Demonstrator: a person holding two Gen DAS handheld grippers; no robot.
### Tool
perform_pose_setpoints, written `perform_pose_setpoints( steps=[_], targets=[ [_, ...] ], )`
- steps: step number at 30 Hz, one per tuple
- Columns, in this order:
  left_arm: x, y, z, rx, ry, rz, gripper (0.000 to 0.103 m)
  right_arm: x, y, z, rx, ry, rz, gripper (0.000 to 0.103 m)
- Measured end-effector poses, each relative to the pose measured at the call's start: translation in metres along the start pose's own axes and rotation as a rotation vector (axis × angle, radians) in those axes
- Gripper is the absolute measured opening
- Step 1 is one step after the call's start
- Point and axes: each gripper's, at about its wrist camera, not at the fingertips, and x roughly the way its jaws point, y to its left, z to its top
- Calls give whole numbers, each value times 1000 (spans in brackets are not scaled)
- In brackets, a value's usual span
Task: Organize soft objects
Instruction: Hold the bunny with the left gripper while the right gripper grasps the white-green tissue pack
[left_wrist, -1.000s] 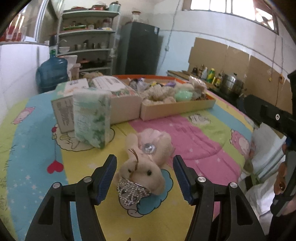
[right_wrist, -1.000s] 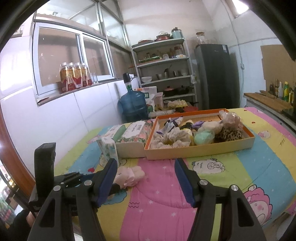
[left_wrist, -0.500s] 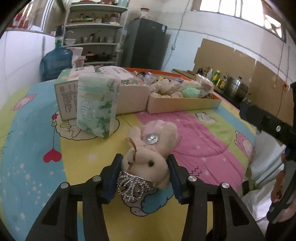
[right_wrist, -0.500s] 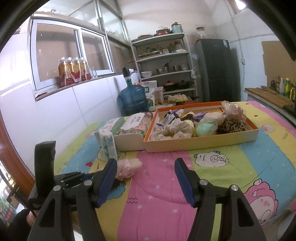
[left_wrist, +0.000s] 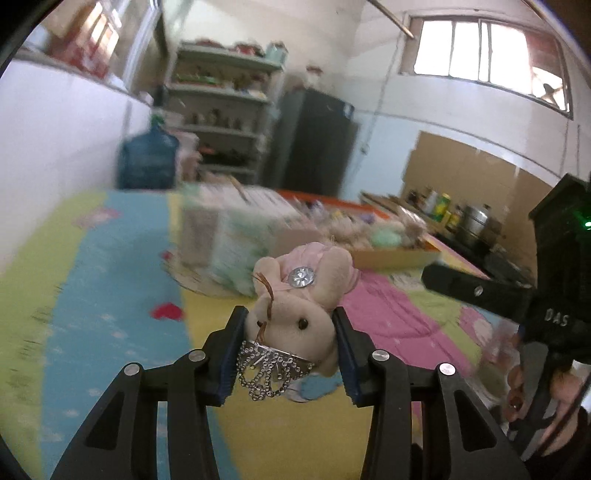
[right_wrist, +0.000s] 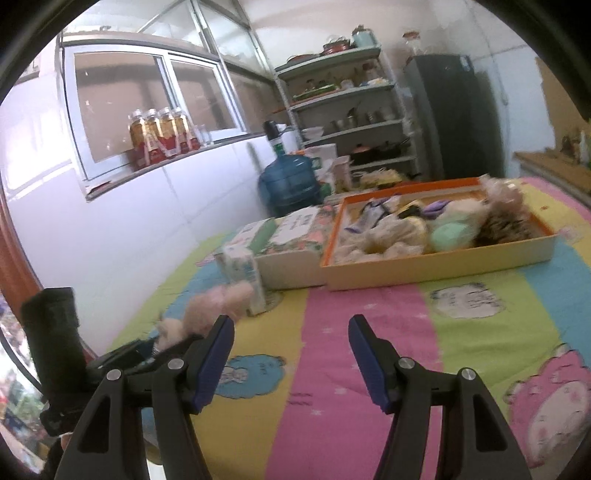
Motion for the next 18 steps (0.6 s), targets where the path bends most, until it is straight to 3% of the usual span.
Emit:
perform_pose_setpoints(
  steps=[6,12,18],
  targets=[
    [-29,20,9,-7,-89,159,47,31,21,1,-40,44,40,64],
    [-45,57,9,-84,-114,232,47,74,39,7,-73,102,55,64],
    [-56,77,7,-91,-142,286,47,111,51,11,-98,145,34,64]
  ],
)
